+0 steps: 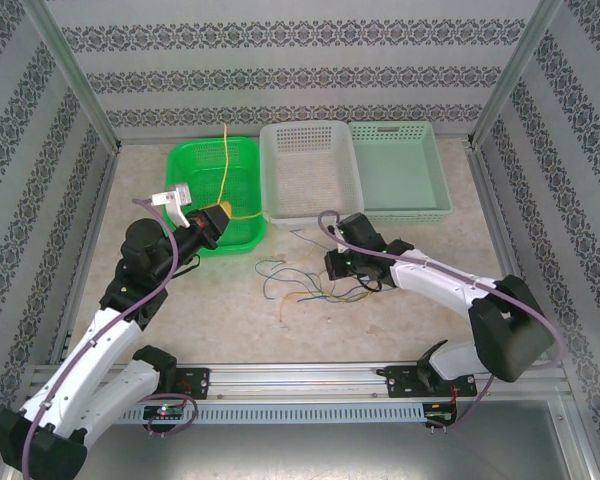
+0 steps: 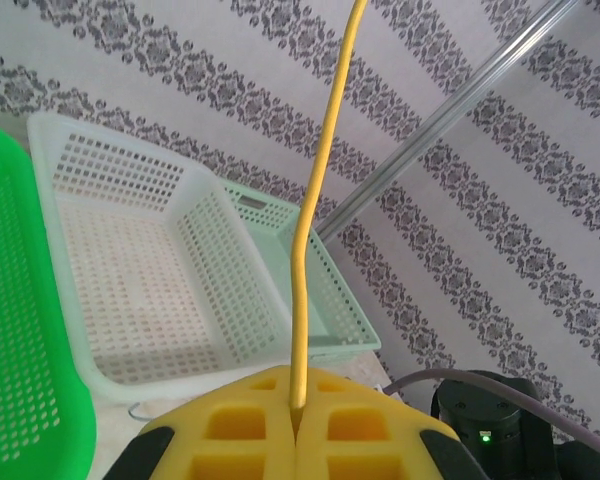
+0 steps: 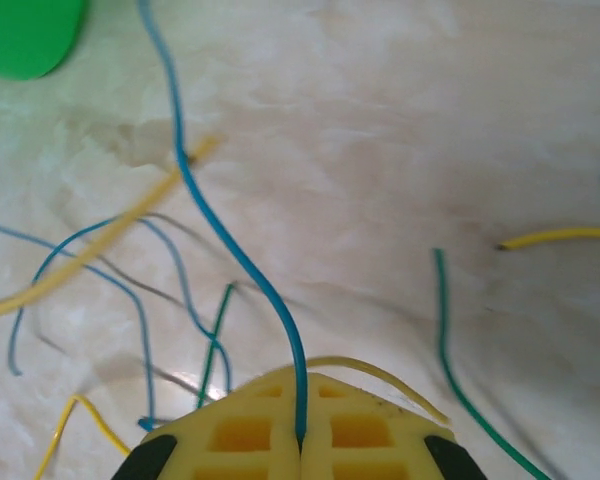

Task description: Untangle the cables

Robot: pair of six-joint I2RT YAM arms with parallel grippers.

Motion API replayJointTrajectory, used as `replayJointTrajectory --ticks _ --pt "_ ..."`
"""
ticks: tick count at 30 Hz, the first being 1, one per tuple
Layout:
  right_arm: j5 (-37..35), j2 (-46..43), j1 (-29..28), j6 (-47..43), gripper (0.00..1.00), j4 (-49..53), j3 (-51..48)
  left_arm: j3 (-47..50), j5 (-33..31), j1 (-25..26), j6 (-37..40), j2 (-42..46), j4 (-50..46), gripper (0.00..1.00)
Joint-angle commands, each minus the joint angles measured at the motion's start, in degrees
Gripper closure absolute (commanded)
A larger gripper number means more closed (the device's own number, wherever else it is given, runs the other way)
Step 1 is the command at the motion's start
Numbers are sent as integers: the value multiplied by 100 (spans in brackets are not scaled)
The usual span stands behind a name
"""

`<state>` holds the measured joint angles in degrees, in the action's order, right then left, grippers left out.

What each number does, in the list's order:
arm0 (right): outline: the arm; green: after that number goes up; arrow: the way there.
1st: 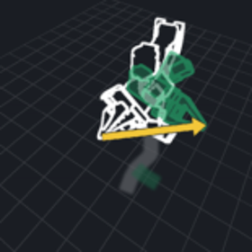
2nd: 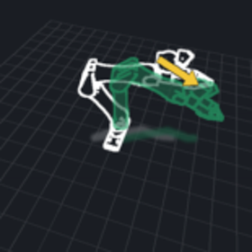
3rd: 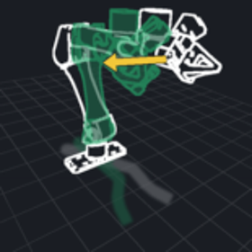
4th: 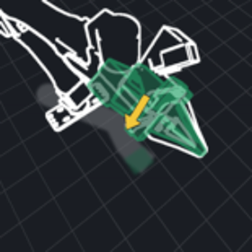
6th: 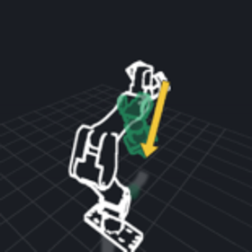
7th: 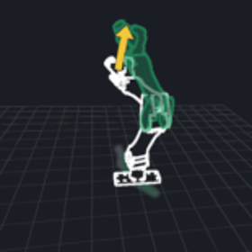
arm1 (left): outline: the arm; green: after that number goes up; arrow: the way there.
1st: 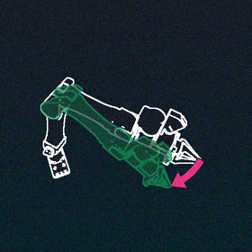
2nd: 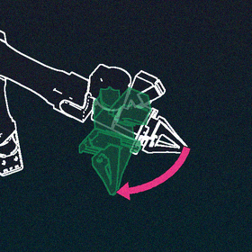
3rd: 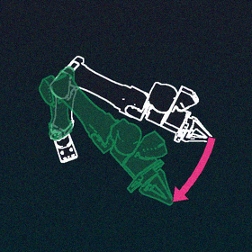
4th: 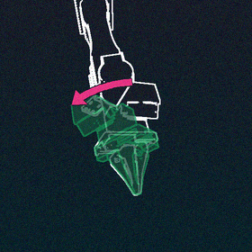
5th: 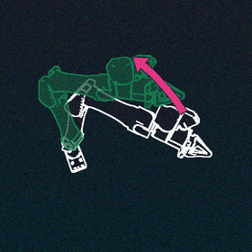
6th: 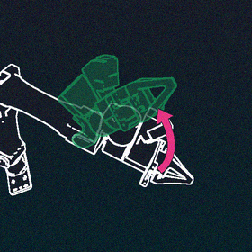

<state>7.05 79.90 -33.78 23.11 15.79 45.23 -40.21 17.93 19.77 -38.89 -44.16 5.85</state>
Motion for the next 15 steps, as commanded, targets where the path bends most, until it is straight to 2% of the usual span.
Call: replayJointTrajectory --ticks 1,6,7,9,10,11,15 --pt "-370 -44 220 297 99 595 -56 -266 -87 -49 180 69 -27 100" --pt "-699 -8 240 546 98 780 17 -282 19 -51 88 -38 91 100" --pt "-711 -58 240 587 92 679 -9 -268 17 -49 68 -40 101 100" --pt "-703 -165 211 589 58 492 -41 -233 22 -45 22 -31 131 100" --pt "-711 -212 178 552 44 455 -28 -213 18 -46 -7 -15 149 100" --pt "-742 -269 120 482 37 451 6 -203 11 -52 -22 -13 171 100" --pt "-886 -521 -177 239 33 398 82 -177 -8 -50 -131 -30 321 100"
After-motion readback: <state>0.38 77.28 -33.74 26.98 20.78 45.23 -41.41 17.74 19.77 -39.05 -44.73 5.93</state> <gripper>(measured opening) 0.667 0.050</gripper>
